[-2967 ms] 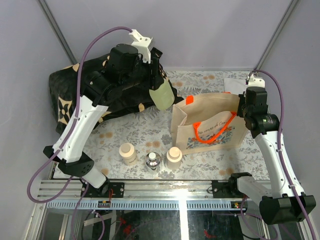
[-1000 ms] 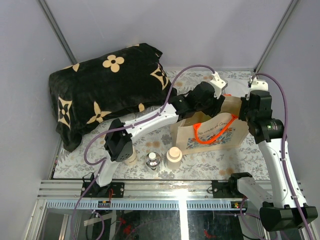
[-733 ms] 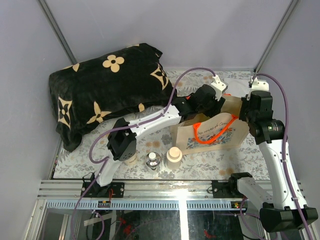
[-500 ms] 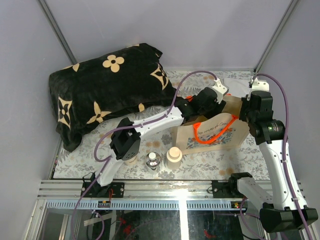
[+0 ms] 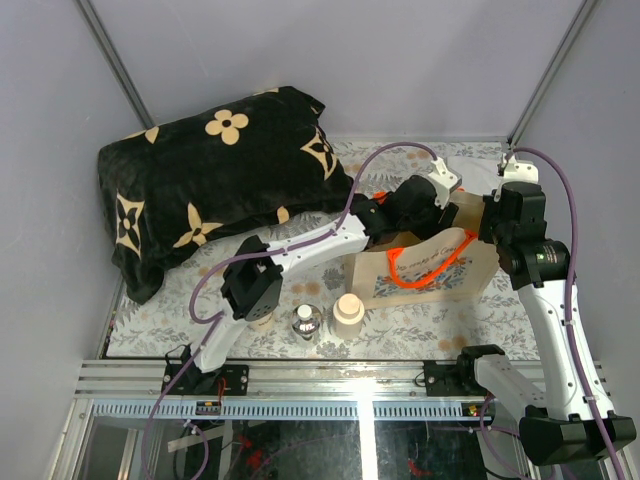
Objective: Place the personal care products into the canvas bag
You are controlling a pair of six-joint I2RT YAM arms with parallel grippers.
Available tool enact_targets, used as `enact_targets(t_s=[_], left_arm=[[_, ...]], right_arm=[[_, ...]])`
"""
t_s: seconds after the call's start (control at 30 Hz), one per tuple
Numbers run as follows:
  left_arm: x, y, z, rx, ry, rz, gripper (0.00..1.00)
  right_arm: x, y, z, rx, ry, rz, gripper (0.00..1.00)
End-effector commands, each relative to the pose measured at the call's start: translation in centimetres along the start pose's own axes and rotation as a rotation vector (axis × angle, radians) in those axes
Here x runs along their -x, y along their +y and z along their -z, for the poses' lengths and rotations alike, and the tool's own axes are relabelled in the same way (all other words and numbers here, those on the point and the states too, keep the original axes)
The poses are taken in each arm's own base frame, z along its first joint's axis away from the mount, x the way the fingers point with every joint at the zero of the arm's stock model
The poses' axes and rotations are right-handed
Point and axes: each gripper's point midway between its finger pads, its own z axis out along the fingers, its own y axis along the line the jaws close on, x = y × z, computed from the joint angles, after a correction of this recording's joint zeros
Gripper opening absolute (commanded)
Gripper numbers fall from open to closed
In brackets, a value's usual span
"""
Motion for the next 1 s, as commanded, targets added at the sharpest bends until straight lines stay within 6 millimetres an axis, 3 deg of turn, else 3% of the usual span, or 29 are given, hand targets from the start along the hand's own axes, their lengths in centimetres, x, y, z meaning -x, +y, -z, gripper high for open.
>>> enact_targets(t_s=[0.0,0.13,0.33,0.53,0.7,0.83,0.97], left_arm=[[8.3,-4.9,2.8,-0.167,-0.25,0.012,0.61],[8.6,-4.8,3.7,-0.154,-0.247,0.001,0.73],[10.3,-4.5,6.4,-0.116,-0.27,-0.026,0.74],[13.6,-2.3,11.6,0.029,-0.33,-0.098,0.77],[14.5,1.1,16.7,0.214,-0.313,-0.114,0.78],[13.3,3.8,21.7,0.36,-0.254,-0.077,0.8],[8.8,8.0,27.1,0.52,-0.089,0.032,0.82]], right_arm=[[-0.6,-0.4,0.5,-0.014,0.026,0.005,0.0],[-0.7,-0.4,0.3,-0.013,0.032,0.006,0.0],[-0.5,-0.4,0.3,-0.017,0.03,0.006,0.0],[-0.4,-0.6,0.3,-0.029,0.028,0.009,0.0],[-0.2,-0.5,0.2,-0.024,0.027,0.009,0.0],[-0.4,-0.4,0.0,-0.019,0.038,0.016,0.0],[-0.4,-0.5,-0.1,-0.024,0.042,0.033,0.0]])
